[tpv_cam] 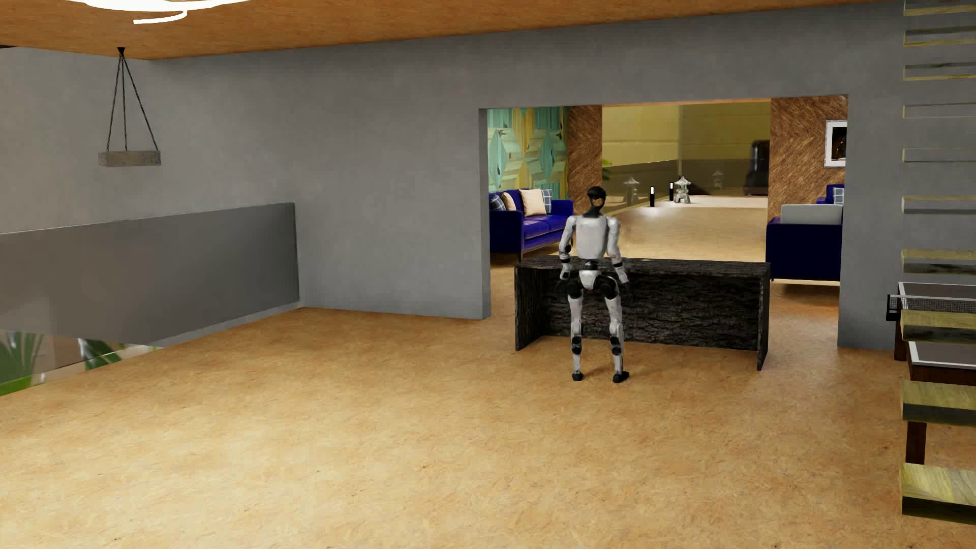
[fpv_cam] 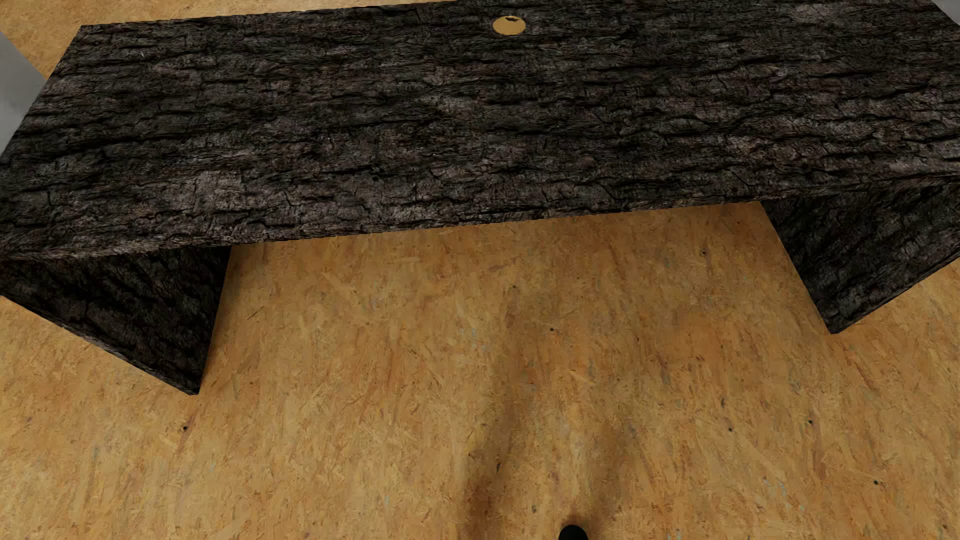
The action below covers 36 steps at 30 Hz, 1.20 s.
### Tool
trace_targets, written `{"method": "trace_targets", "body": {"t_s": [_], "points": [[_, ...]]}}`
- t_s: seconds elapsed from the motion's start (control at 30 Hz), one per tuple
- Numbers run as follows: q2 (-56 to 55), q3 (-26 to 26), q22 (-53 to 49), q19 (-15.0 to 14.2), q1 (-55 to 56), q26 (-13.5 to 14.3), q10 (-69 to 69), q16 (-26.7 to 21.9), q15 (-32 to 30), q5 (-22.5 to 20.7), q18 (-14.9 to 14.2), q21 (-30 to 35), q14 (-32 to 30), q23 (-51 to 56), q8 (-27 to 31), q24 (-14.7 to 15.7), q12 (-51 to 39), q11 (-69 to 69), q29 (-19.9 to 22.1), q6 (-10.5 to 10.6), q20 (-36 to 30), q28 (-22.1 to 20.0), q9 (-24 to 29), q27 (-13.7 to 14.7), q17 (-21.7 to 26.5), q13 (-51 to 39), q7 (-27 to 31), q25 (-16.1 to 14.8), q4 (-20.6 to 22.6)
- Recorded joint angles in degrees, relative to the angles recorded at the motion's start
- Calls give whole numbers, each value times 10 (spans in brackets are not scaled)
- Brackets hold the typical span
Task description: Approach the desk
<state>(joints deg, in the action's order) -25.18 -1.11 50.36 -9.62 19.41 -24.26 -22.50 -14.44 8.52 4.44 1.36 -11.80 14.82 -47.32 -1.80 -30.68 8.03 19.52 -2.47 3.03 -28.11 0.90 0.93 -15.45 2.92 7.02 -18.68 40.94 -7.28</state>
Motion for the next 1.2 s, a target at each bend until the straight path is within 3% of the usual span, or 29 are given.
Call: {"method": "trace_targets", "body": {"t_s": [0.03,0.07,0.13,0.2,0.27,0.4,0.5,0.57,0.67,0.73,0.8,0.87,0.97,1.03,1.13,1.2], "points": [[-10,1,3,-29,6,7,-3,-2,12,3,3,-2,0,-1,1,-13,-26,9,1,-3,-23,16,2,-2,5,-4,-8,6,-1],[-19,2,7,-31,11,15,-6,-4,20,10,6,-6,-2,5,-8,-26,-57,33,11,-6,-44,30,3,-3,4,-5,-13,7,-2],[-30,2,6,3,17,26,-10,-8,52,41,9,-12,-5,21,-66,-46,-119,124,31,-13,-74,27,3,2,4,-2,-18,3,0],[-23,-1,-6,30,23,31,-15,-3,90,69,12,-16,-8,39,-108,-44,-174,215,38,-21,-72,-2,1,18,5,9,-17,-3,8],[-2,-5,-27,6,27,38,-19,8,95,59,13,-14,-11,51,-103,-24,-211,255,35,-31,-45,-36,-4,25,7,16,-14,-5,17],[94,2,-83,81,22,65,-7,18,177,47,9,13,-25,53,-157,-8,-232,101,24,-54,-2,-80,-20,23,12,12,-24,4,28],[126,5,-110,104,18,70,-15,19,149,16,-1,43,-33,44,-148,-6,-192,32,17,-62,32,-97,-25,29,12,-2,-35,15,6],[131,5,-98,105,32,71,-47,26,142,-3,-8,49,-31,61,-148,-1,-161,22,15,-60,39,-86,-25,36,11,2,-31,13,-19],[133,1,-49,126,93,41,-153,24,142,-42,-19,31,-33,94,-164,-7,-125,21,44,-50,51,-14,-22,51,-7,18,-6,-12,-76],[124,-4,-15,141,148,0,-237,42,150,-64,-16,21,-64,97,-176,26,-93,40,59,-39,121,-37,-18,46,-17,32,14,-25,-115],[114,-7,13,153,179,-11,-281,44,153,-82,-7,21,-94,74,-184,37,-53,53,60,-25,149,-73,-15,34,-17,38,-3,-21,-157],[109,-6,25,158,159,-6,-260,36,148,-90,6,23,-85,35,-184,22,-6,55,51,-13,125,-42,-16,21,-10,42,-65,-13,-186],[113,3,19,154,84,5,-148,32,140,-91,12,26,-19,-4,-174,19,57,45,25,1,117,14,-21,10,-2,59,-118,3,-161],[114,8,16,149,66,3,-113,38,139,-85,25,8,-28,-7,-168,9,75,45,27,7,111,14,-21,12,-4,73,-127,-2,-143],[115,11,9,145,75,3,-143,31,145,-79,22,-28,-45,-12,-167,-28,65,60,45,17,59,41,-15,4,-27,75,-120,-20,-150],[113,9,-10,143,72,5,-157,31,150,-78,20,-32,-46,-25,-157,-29,50,75,41,27,50,46,-9,0,-32,54,-127,-19,-157]]}}
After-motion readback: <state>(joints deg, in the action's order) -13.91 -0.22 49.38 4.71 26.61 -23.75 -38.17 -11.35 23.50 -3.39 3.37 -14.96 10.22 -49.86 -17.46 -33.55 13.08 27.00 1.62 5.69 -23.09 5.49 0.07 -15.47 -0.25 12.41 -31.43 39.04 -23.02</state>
